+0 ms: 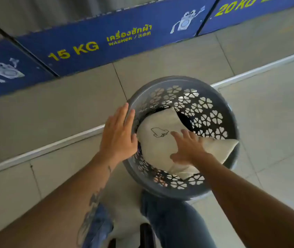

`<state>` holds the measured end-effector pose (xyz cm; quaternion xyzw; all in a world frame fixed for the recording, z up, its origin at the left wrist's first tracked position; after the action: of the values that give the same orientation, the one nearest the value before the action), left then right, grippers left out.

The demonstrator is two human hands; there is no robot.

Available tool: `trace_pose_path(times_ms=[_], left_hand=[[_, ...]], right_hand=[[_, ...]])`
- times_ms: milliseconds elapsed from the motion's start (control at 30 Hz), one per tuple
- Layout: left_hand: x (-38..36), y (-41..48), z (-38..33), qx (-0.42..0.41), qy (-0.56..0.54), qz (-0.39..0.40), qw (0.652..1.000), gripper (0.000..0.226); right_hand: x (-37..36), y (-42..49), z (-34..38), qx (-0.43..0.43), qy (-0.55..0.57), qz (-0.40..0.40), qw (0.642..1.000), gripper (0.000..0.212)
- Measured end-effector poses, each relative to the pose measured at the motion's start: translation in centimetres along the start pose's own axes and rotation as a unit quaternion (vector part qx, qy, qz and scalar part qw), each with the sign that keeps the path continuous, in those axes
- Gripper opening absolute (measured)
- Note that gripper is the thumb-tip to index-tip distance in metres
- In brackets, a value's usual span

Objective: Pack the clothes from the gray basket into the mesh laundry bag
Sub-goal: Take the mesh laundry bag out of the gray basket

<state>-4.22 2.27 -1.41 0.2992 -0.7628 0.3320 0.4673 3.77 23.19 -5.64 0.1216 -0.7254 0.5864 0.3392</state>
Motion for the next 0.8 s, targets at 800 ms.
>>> trace_pose_path(times_ms=[800], left_hand=[[-5.1,-0.4,2.0,-0.060,-0.192,-0.295,0.934,0.051]], right_hand=[[-4.0,7.0,5.1,0.078,0.089,-0.036,0.992,0.043]])
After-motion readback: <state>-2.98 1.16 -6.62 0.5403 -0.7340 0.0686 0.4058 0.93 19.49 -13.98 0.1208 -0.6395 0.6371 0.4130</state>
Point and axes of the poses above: each hand's wrist, its own y-axis towards the middle knuckle, its own x-axis out of the back of the hand, z = x × y, the point moved 5 cm from there along y, towards the middle knuckle, and after that the axes turned 10 degrees about -x, right-handed, at the moved point
